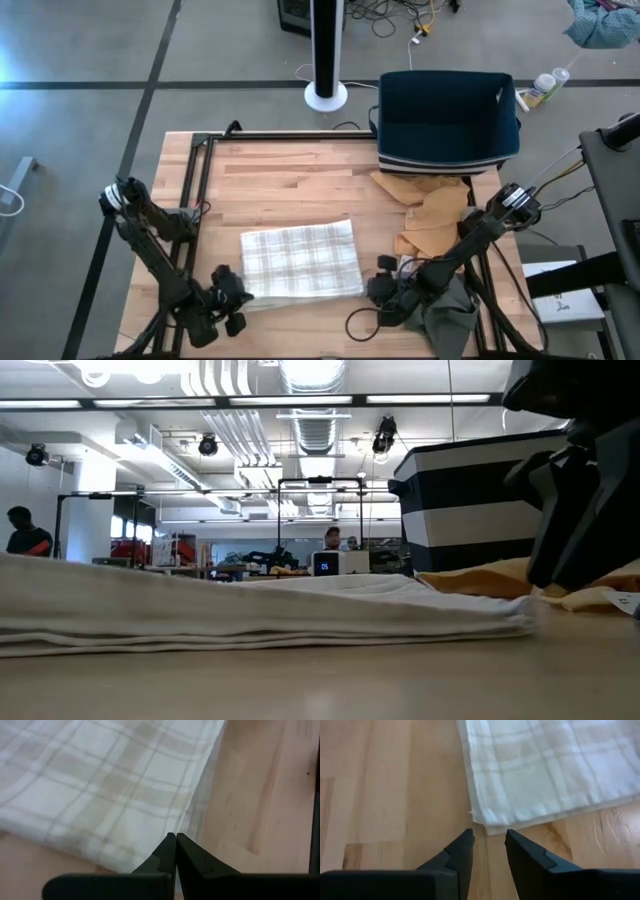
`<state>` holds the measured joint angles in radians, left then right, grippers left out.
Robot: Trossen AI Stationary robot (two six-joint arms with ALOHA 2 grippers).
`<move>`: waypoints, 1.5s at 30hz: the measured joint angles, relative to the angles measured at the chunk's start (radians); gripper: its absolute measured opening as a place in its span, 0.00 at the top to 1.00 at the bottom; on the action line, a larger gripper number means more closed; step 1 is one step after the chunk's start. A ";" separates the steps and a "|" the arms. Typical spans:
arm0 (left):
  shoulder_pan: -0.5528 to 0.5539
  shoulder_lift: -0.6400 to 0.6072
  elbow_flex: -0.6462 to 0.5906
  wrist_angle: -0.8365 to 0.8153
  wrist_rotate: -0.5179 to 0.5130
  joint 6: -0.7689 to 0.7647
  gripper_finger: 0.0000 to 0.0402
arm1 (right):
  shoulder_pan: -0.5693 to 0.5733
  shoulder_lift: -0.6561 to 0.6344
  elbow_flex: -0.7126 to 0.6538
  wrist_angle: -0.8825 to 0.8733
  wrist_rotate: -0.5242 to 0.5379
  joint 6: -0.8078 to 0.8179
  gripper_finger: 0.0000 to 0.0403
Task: Fold towel
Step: Fold the white towel
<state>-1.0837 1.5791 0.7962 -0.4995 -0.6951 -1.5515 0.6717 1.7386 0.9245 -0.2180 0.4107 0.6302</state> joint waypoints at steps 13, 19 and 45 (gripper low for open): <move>-0.068 0.000 -0.007 -0.076 -0.108 -0.231 1.00 | -0.012 0.087 0.002 0.102 -0.043 0.001 0.75; -0.069 0.000 -0.007 -0.081 -0.132 -0.270 1.00 | -0.013 0.092 0.035 0.104 -0.044 -0.003 0.74; -0.125 0.000 -0.007 -0.130 -0.118 -0.341 1.00 | -0.042 0.130 0.062 0.119 -0.044 -0.055 0.70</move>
<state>-1.2086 1.5795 0.7891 -0.6294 -0.8134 -1.8928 0.6300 1.8687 0.9864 -0.0990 0.3663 0.5747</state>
